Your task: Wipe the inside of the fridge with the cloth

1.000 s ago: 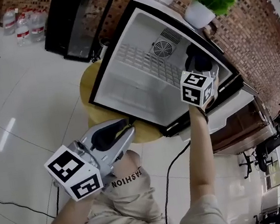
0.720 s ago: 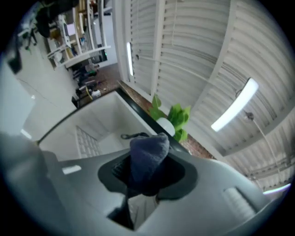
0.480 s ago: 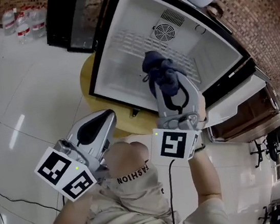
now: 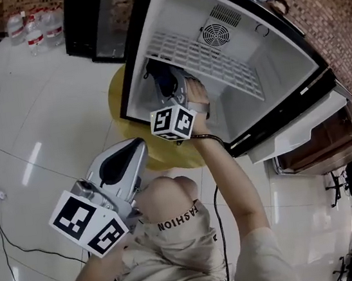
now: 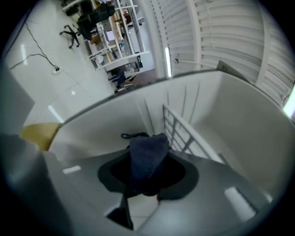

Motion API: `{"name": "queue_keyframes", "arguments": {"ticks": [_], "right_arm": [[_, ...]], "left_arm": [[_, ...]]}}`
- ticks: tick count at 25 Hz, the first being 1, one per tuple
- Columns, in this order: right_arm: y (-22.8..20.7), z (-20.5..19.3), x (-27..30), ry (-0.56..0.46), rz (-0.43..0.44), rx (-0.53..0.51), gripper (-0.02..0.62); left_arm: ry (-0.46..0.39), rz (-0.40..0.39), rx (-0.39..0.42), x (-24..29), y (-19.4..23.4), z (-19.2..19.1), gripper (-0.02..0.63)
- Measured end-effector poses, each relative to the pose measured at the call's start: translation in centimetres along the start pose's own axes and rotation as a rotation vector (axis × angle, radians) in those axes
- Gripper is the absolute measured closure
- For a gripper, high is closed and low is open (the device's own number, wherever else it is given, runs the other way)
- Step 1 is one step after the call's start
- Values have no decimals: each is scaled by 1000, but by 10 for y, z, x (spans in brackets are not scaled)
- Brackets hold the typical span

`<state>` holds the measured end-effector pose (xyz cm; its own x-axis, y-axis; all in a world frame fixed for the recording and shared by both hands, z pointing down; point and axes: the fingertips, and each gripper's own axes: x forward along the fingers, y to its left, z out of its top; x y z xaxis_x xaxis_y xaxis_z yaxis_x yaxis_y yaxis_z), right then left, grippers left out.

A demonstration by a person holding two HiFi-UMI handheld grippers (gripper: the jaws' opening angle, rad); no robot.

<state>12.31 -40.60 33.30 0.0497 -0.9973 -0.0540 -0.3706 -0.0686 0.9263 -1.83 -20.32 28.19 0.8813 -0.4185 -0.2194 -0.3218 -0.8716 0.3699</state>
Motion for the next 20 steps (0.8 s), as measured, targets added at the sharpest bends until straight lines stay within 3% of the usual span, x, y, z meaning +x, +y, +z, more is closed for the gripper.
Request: {"name": "queue_keyframes", "arguments": {"ticks": [4, 10, 15, 20], "right_arm": [[-3, -15, 46, 59, -53, 24, 474], [6, -47, 104, 180, -7, -25, 474], [-6, -72, 94, 222, -20, 7, 474], [-44, -156, 44, 396, -59, 102, 474]], "left_arm": [[13, 5, -15, -3, 3, -4, 604], [27, 26, -13, -3, 13, -10, 605], [53, 24, 39, 4, 7, -22, 605], [46, -5, 35, 5, -6, -18, 605]]}}
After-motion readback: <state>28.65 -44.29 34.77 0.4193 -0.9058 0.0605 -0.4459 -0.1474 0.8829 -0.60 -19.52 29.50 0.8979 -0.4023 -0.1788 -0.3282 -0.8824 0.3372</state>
